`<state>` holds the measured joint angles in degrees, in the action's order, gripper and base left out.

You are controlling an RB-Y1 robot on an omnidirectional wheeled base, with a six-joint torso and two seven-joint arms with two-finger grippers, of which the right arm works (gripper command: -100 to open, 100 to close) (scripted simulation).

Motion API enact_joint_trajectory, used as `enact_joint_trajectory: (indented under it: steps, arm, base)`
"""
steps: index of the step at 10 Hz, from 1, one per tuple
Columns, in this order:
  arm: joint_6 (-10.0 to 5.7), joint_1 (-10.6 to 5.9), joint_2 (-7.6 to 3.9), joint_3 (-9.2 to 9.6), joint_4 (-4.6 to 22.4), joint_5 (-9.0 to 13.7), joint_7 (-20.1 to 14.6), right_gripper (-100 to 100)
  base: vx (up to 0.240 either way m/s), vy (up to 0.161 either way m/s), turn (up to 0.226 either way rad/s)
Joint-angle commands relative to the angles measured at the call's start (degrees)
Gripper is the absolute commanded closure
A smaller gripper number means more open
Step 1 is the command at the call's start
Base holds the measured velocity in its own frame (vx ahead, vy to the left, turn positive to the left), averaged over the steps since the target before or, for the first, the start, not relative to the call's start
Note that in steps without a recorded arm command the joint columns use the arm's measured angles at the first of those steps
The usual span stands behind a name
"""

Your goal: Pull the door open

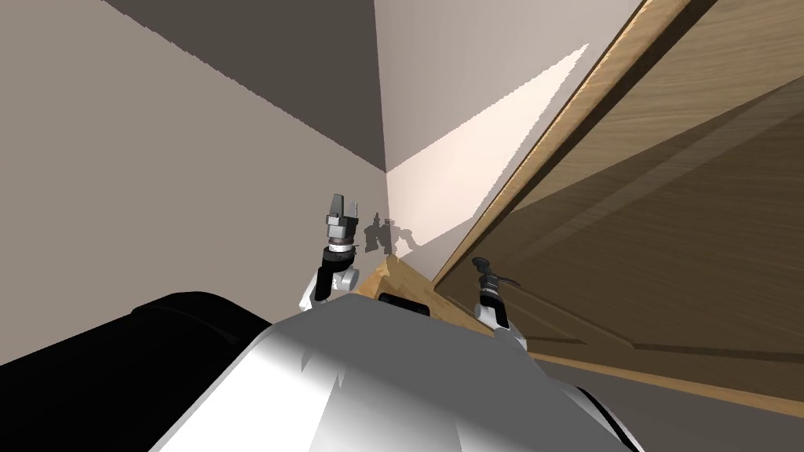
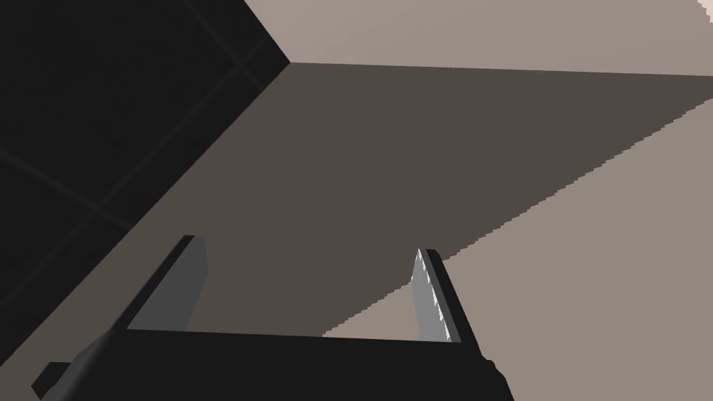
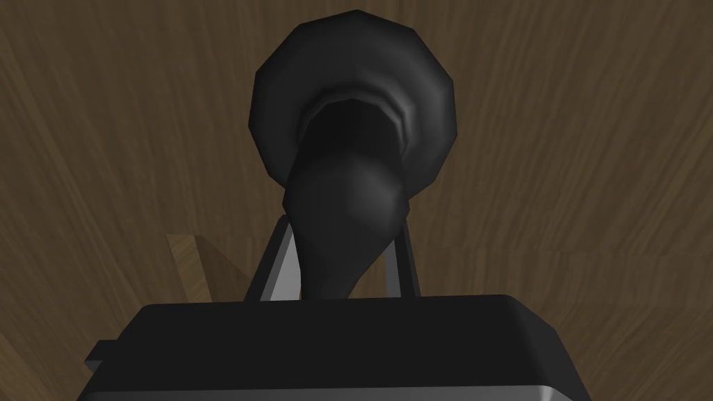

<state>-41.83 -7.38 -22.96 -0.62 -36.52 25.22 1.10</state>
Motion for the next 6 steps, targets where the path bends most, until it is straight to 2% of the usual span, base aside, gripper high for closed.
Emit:
enact_joint_trajectory:
  steps: [1, 6]
  arm:
    - [-0.12, 0.46, -0.57, 0.86, -0.3, -0.6, -1.1, 100]
    - [-0.4, 1.58, -2.31, 3.58, -1.5, -2.5, -4.5, 100]
  base:
    - [-0.225, -0.015, 0.112]
    - [-0.238, -0.04, 0.119]
